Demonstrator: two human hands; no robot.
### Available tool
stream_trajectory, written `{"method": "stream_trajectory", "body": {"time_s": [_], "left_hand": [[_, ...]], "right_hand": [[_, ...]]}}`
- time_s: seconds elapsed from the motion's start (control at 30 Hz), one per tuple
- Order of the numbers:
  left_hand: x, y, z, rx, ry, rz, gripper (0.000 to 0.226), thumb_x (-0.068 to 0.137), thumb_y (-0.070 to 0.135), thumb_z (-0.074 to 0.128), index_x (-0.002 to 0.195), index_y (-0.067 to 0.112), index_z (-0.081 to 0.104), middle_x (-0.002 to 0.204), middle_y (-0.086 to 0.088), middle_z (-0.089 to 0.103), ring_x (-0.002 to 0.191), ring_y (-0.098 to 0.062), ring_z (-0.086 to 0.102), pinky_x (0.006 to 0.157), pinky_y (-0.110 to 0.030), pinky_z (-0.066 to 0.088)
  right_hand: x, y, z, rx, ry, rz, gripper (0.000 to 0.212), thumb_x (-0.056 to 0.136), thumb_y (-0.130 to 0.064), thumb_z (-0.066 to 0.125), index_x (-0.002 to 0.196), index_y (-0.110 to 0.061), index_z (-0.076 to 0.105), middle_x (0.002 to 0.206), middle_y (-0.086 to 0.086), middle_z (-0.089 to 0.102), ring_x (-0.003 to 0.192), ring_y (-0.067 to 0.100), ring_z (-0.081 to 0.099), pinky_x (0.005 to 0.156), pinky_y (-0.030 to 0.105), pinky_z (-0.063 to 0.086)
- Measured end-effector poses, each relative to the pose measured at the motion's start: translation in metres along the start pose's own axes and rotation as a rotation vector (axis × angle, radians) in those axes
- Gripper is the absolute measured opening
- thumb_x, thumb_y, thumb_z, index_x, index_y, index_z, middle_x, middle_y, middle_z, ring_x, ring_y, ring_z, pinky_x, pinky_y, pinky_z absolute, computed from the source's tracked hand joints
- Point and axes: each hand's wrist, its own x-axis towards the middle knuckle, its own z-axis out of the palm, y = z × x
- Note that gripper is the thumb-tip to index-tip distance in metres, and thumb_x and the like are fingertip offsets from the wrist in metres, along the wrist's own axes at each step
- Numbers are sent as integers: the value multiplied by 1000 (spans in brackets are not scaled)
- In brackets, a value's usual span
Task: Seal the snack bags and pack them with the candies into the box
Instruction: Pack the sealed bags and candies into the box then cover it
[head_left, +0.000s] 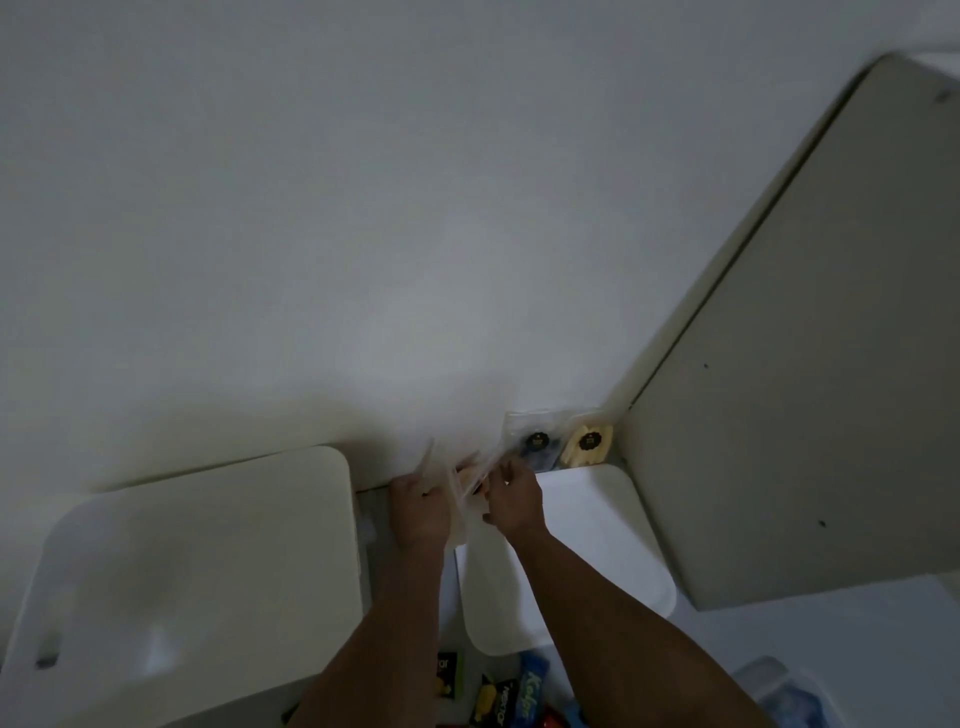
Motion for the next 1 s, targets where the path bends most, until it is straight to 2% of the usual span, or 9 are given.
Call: {"method": "stream_trajectory", "body": {"time_s": [0.23,0.33,0.37,0.43,0.53,0.7,0.8,0.9,1.0], "left_hand": [[-15,-10,-11,-37,-14,104,63,82,-3,55,140,20,56,134,-15,59,112,-37,64,93,-55,56],[-7,-22,-13,53,-107,100,72,73,13,60,121,66,54,150,-18,40,127,-37,53,94,-54,56],[-11,-19,-15,103,-132,94,70,73,14,61,119,67,55,153,-16,32,131,-37,48,97,-52,55],[-27,-7,-20,183,-149,99,59,82,5,64,129,40,62,152,-13,24,132,-35,45,103,-48,50],[-33,-6,-21,266,-102,243,38,79,10,74,115,19,70,132,-14,43,126,-35,50,99,-48,53],[-33,-4,-27,469,-92,264,11,73,20,74,83,19,70,99,-9,70,88,-29,69,80,-35,57],[-35,-8,-33,629,-93,380,16,84,24,69,71,28,60,87,-3,71,92,-30,68,74,-31,54],[-40,-7,-39,810,-50,538,11,91,32,59,82,25,59,85,-5,70,92,-29,66,70,-36,56],[-50,4,-42,855,-11,713,19,95,34,48,96,17,56,89,-6,69,87,-27,66,69,-36,53]], "right_hand": [[-28,-9,-6,298,-90,224,8,105,-19,42,102,-15,49,97,12,64,82,29,68,53,37,57],[-34,-15,-12,300,-120,228,11,105,-16,42,106,-12,52,92,8,64,73,23,66,50,31,53],[-35,-17,-13,298,-128,227,12,105,-16,43,104,-12,55,92,8,65,73,23,66,49,30,53],[-36,-20,-15,299,-156,234,16,104,-14,45,96,-12,59,92,10,67,73,24,66,48,30,55],[-31,-17,-13,261,-169,223,15,101,-18,52,98,-9,64,97,15,71,86,32,71,66,48,63],[-26,-8,-18,259,-131,263,16,101,-17,51,108,-6,60,103,13,69,84,29,68,51,35,60],[-22,3,-25,152,-64,166,23,100,-15,51,80,-12,64,82,7,66,75,26,66,58,38,60],[-21,14,-34,-95,79,28,34,94,-22,62,61,-19,57,65,0,59,66,15,56,71,33,47],[-27,13,-48,-168,201,40,21,92,-40,61,86,-21,69,85,-3,67,85,19,62,84,36,49]]}}
